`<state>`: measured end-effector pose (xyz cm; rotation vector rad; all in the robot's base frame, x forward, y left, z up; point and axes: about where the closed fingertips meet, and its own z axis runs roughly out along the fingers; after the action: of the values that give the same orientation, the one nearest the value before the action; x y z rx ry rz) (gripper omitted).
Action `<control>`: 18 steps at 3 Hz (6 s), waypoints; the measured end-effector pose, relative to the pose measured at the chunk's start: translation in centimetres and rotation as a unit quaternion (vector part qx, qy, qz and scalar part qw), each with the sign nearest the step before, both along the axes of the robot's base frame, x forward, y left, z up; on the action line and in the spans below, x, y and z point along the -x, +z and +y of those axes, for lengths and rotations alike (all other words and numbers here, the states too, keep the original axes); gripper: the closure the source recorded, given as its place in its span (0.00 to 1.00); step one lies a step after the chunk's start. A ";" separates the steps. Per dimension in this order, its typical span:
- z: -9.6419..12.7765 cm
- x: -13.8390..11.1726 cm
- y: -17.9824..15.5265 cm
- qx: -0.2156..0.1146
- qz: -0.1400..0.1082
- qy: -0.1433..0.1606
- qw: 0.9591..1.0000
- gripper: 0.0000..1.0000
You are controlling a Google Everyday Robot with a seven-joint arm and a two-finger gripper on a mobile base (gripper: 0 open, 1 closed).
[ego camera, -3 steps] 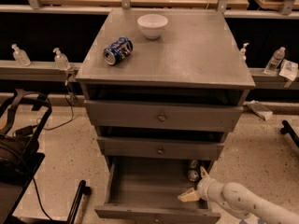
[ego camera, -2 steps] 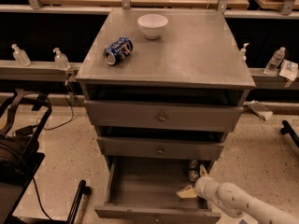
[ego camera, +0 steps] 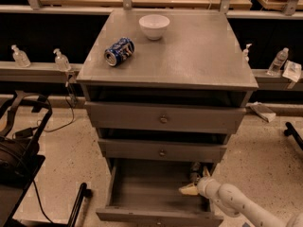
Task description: Pick 7up can from bottom drawer and place on counter
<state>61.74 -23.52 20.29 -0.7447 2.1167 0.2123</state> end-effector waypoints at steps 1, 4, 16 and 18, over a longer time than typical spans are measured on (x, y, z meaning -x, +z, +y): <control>-0.2 -1.4 -1.4 -0.013 0.003 -0.007 1.000 0.01; -0.6 -2.6 -4.6 -0.021 0.033 -0.024 0.999 0.48; -4.3 -3.6 -4.4 0.038 0.034 -0.110 0.993 0.93; -4.3 -3.6 -4.2 0.038 0.034 -0.110 0.993 0.91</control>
Offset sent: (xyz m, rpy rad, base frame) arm 0.0318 -0.0057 -0.0319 0.0382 0.0235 -0.0256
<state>65.35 -27.78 16.06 -0.5493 2.2624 0.0383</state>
